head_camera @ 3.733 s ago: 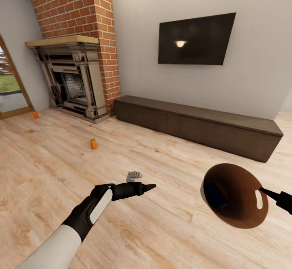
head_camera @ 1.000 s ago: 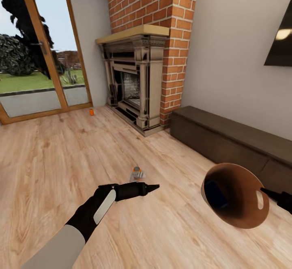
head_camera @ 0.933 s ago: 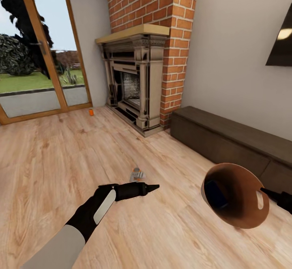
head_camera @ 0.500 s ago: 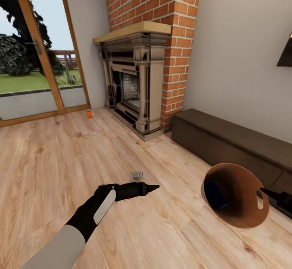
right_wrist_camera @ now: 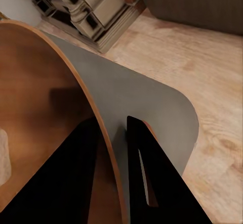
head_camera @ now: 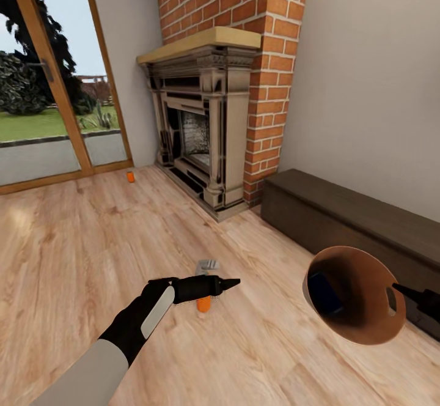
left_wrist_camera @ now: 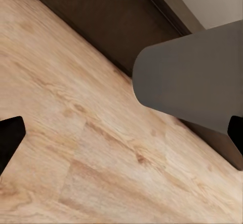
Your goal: Put the three can of soda from the living room inside the tash can in the kitchen.
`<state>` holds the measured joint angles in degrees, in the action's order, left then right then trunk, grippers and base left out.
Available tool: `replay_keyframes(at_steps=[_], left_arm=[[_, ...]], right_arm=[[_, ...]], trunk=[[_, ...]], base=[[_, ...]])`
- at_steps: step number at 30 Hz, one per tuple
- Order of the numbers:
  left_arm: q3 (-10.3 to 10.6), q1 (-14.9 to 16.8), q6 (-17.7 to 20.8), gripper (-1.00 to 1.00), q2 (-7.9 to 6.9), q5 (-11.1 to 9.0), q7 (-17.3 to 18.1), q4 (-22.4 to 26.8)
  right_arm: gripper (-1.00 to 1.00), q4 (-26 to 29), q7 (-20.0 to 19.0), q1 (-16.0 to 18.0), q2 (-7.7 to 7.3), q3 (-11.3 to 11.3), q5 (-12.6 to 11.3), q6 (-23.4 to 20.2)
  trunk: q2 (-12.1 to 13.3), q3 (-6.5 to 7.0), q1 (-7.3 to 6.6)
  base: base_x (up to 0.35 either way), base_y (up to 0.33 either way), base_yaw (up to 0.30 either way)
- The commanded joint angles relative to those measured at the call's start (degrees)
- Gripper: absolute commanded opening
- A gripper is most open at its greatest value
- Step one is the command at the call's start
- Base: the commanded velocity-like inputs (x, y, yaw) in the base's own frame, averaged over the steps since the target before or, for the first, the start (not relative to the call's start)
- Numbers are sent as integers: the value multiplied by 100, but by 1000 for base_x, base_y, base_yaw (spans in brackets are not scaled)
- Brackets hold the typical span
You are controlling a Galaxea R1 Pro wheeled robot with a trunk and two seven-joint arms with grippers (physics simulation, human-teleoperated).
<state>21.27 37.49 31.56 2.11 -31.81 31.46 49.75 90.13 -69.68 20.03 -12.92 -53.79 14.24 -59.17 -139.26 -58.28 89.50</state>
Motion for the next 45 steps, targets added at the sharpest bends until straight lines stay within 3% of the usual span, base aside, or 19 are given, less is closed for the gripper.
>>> replay_keyframes(at_steps=[1,45], left_arm=[[0,-2,0,100,0,0,0,0],[-7,-3,-65,100,-12,6,2,0]], right_arm=[[-100,4,-11,2,0,1,-123,-83],[-100,4,-11,5,-17,1,-123,-83]], trunk=[[0,1,-1],[0,1,-1]], base=[[336,0,0],[318,-1,0]])
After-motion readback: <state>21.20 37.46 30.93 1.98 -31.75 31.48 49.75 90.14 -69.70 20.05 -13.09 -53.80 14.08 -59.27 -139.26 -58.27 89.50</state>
